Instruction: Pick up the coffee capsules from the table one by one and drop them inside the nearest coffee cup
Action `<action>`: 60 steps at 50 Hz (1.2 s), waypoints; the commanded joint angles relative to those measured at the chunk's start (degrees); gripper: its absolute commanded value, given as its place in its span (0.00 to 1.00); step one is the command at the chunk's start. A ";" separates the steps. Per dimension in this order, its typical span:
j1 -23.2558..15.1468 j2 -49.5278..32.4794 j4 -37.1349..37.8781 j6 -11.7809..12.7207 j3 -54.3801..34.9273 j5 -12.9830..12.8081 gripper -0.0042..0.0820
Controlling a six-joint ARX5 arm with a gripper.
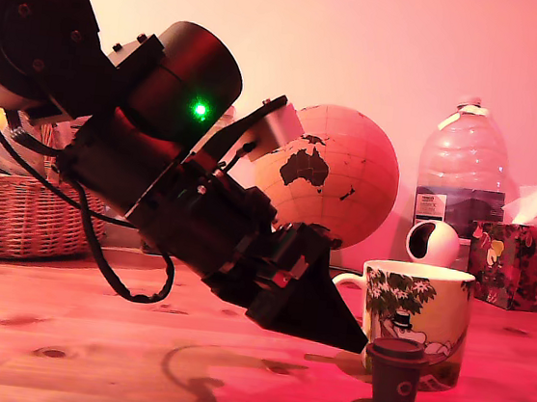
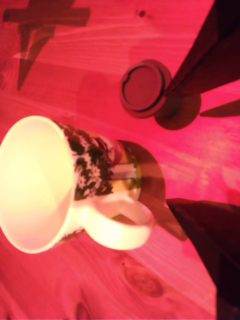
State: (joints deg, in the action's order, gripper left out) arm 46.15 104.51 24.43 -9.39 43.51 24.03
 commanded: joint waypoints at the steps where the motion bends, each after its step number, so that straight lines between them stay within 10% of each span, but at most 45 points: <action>1: 0.90 -1.01 1.03 0.55 0.07 -0.28 0.68; 60: 4.13 -1.01 0.90 0.28 -0.13 2.51 0.68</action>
State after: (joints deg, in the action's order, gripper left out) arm 50.06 104.29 25.06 -9.17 43.51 26.37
